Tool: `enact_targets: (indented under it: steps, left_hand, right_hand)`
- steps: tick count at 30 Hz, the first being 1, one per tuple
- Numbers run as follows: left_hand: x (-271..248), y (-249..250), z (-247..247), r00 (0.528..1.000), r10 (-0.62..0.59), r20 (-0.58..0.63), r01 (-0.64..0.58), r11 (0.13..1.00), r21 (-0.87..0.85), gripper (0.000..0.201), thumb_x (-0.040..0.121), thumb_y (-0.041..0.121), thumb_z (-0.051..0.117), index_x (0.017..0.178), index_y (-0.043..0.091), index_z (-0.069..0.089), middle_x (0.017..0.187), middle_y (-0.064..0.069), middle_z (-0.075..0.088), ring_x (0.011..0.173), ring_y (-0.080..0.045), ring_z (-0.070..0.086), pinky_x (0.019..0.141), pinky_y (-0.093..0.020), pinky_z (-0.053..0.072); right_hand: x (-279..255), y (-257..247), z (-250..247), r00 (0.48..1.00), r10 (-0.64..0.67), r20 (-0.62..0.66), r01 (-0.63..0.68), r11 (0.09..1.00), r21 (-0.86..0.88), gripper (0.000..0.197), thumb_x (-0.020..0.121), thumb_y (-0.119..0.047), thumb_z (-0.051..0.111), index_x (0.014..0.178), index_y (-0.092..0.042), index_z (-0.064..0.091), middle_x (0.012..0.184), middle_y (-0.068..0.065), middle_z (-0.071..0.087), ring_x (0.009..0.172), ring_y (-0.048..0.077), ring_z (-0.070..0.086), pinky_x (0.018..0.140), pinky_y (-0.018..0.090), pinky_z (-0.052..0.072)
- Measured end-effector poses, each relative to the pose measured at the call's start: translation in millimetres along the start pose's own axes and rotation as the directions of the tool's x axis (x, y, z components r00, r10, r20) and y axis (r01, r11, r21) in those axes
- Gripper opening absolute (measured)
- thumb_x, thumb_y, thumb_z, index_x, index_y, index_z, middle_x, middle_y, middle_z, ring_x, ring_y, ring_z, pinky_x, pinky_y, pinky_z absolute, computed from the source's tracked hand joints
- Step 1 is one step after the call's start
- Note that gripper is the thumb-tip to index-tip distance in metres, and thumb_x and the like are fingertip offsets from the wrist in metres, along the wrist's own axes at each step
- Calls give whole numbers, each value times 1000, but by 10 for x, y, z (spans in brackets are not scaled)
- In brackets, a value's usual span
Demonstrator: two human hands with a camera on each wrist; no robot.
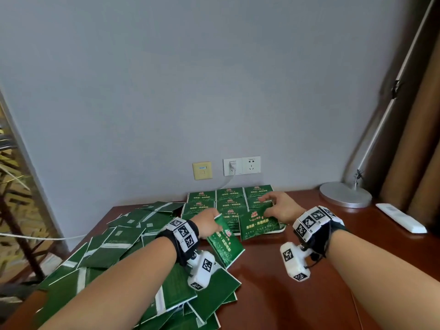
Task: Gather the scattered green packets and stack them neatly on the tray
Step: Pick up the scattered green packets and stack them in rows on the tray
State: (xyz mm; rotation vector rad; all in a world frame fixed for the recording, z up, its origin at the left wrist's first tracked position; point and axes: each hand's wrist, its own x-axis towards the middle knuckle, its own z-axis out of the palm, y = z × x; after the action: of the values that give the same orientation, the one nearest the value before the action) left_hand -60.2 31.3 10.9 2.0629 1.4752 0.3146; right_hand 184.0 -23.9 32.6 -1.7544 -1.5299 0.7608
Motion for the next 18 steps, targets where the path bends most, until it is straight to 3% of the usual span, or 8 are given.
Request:
enact_targets:
  steps: [3,6,9,13,18]
  left_hand:
    - [86,-119,-204,994,-71,-84,58,988,-145,37,98,16,57,132,11,43,89,-7,56,57,-13,46,44,-24,41]
    - [209,-239,-396,975,-156,-157,102,947,-304,39,100,20,53,136,14,39,91,-4,49,63,-14,47,43,-22,45]
    - [377,-359,-539,950,-237,-205,119,878,-464,41,101,14,49,141,15,39,91,-3,44,71,-15,46,47,-23,48]
    - [668,-523,-633,933,-292,-208,118,798,-591,49,97,0,43,144,15,35,114,-9,44,78,-19,49,49,-24,52]
    - [1061,-673,-674,905,-344,-250,71,703,-708,60,95,-7,47,148,14,31,117,-9,43,76,-20,53,67,-35,59]
  right_hand:
    - [143,-84,35,997,-31,-71,37,996,86,41,78,7,67,113,-13,61,87,24,68,55,27,57,57,40,52]
    - [311,-165,73,993,-43,-113,62,984,169,40,80,7,66,114,-14,61,89,17,66,60,35,62,60,49,56]
    - [504,-239,129,996,-1,-87,23,965,260,40,85,3,65,115,-21,58,103,18,61,72,36,65,51,41,57]
    - [768,-266,203,998,31,-63,-11,956,293,39,88,1,63,118,-23,55,107,24,58,78,33,61,47,34,55]
    - [1117,-257,313,997,60,-41,-45,951,307,34,90,-1,61,118,-21,55,104,22,59,81,29,62,49,35,57]
